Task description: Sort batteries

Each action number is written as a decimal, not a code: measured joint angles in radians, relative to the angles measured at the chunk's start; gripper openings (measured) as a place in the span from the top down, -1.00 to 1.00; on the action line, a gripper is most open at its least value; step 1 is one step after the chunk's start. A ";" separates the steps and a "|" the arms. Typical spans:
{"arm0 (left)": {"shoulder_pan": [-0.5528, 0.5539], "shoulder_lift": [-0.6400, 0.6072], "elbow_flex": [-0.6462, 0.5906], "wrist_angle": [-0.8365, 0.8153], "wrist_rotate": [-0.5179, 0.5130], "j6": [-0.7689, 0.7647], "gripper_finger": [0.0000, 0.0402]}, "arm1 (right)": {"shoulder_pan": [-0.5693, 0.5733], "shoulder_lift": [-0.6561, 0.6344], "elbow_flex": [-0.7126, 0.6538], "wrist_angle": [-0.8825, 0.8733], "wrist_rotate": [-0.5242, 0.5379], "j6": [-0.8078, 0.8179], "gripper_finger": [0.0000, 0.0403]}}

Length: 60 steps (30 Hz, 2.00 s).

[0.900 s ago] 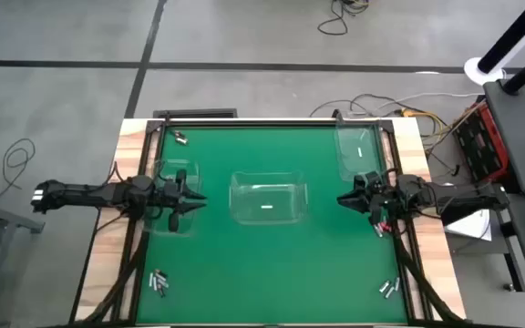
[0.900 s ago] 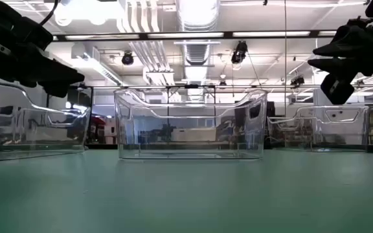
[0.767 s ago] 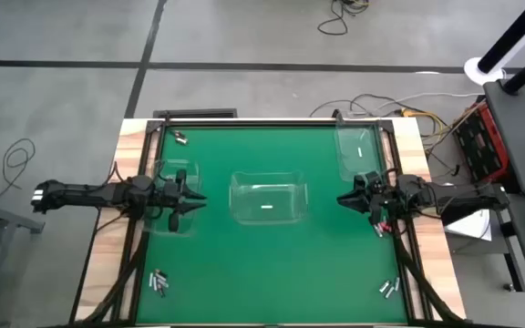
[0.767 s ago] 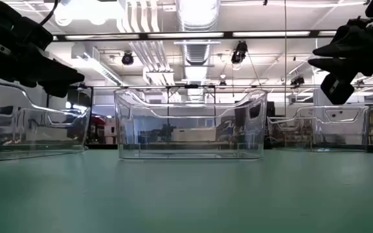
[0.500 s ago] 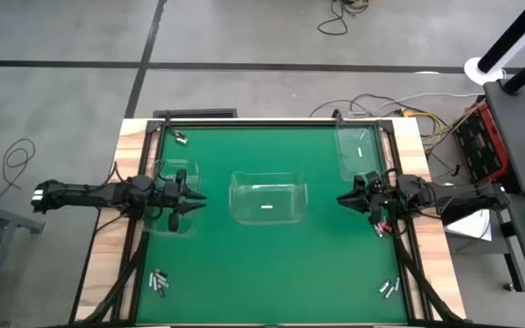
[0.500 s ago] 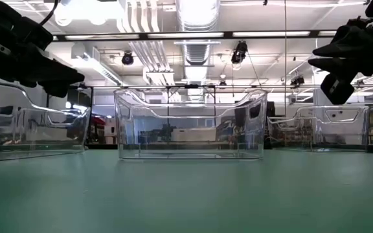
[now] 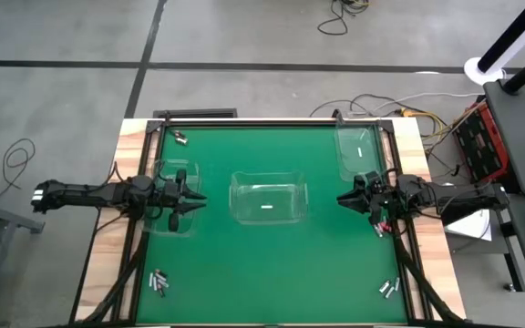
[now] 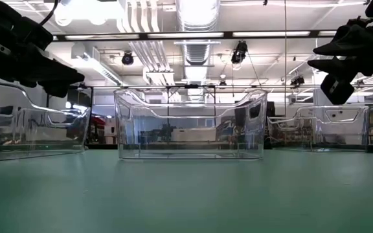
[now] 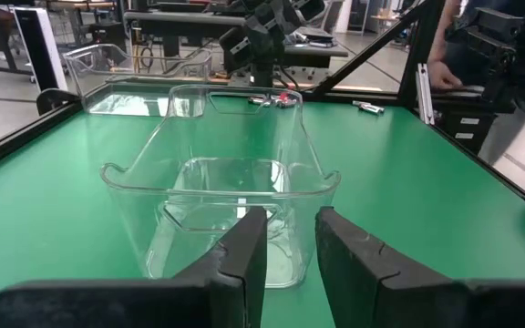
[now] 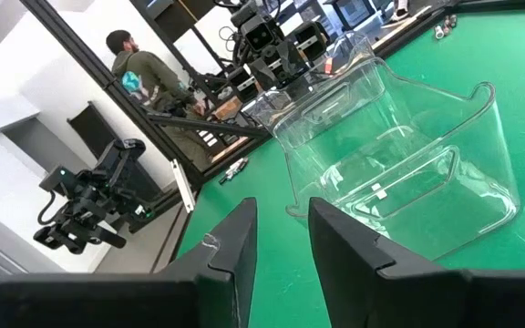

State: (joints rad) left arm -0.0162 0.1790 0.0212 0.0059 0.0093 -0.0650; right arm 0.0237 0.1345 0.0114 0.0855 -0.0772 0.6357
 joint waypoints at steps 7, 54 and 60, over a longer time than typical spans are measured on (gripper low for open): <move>0.000 0.000 0.000 0.000 0.000 0.000 0.61 | 0.000 0.000 0.000 0.000 0.000 0.000 0.62; 0.000 0.000 0.000 0.000 0.000 0.000 0.61 | 0.000 -0.002 0.000 0.396 0.423 0.101 0.68; 0.000 0.000 0.000 0.000 0.000 0.000 0.61 | -0.001 -0.001 0.008 0.580 0.599 0.063 0.62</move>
State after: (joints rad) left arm -0.0162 0.1787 0.0213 0.0058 0.0093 -0.0650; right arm 0.0227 0.1337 0.0191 0.6655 0.5221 0.6986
